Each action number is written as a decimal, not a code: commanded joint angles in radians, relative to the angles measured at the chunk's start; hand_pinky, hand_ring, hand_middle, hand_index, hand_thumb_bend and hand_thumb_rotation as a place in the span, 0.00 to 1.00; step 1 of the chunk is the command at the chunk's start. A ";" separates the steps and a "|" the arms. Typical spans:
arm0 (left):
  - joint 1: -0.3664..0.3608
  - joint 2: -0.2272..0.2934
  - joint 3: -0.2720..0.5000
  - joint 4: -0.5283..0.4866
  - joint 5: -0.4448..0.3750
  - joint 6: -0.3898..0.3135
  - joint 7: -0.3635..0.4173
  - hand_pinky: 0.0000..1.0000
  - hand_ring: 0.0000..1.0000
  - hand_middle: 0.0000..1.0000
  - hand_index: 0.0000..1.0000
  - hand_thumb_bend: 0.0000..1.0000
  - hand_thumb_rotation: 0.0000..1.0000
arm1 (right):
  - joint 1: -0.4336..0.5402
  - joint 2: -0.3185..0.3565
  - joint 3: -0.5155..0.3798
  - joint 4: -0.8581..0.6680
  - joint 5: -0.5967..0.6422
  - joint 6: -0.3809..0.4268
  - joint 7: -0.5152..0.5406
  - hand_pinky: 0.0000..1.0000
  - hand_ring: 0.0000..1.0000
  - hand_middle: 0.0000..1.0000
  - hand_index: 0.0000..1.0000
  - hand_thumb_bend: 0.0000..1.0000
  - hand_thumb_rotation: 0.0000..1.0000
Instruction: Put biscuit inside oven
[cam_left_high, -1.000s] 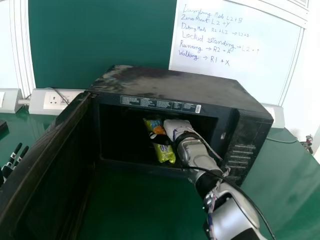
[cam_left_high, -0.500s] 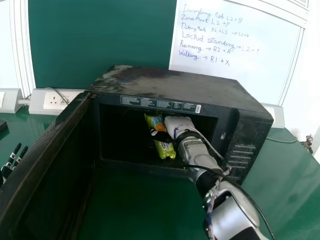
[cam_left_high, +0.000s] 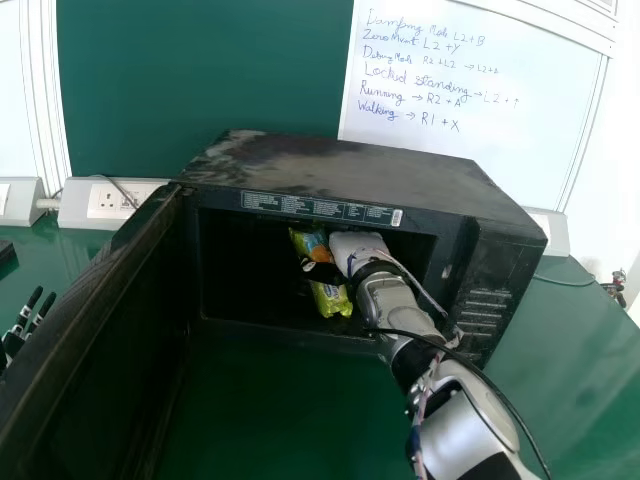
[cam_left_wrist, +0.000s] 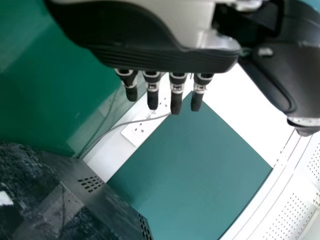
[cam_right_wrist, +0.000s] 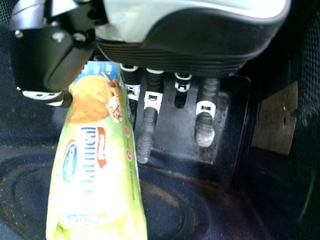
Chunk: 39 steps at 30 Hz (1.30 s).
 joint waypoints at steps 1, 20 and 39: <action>-0.003 -0.007 -0.007 -0.017 -0.009 -0.001 0.006 0.88 0.93 0.95 0.98 0.85 0.22 | -0.036 -0.003 0.005 0.002 0.000 0.006 -0.027 0.13 0.20 0.47 0.69 0.57 0.00; 0.004 0.001 -0.008 -0.018 0.000 -0.003 -0.002 0.87 0.92 0.95 0.98 0.85 0.24 | -0.050 0.009 0.035 -0.003 -0.003 0.078 0.014 0.57 0.69 0.79 0.87 0.77 0.24; 0.002 0.009 -0.004 -0.012 -0.009 -0.001 -0.004 0.88 0.93 0.95 0.98 0.84 0.23 | -0.012 -0.005 0.011 -0.086 0.040 0.067 0.043 0.54 0.64 0.72 0.80 0.79 0.33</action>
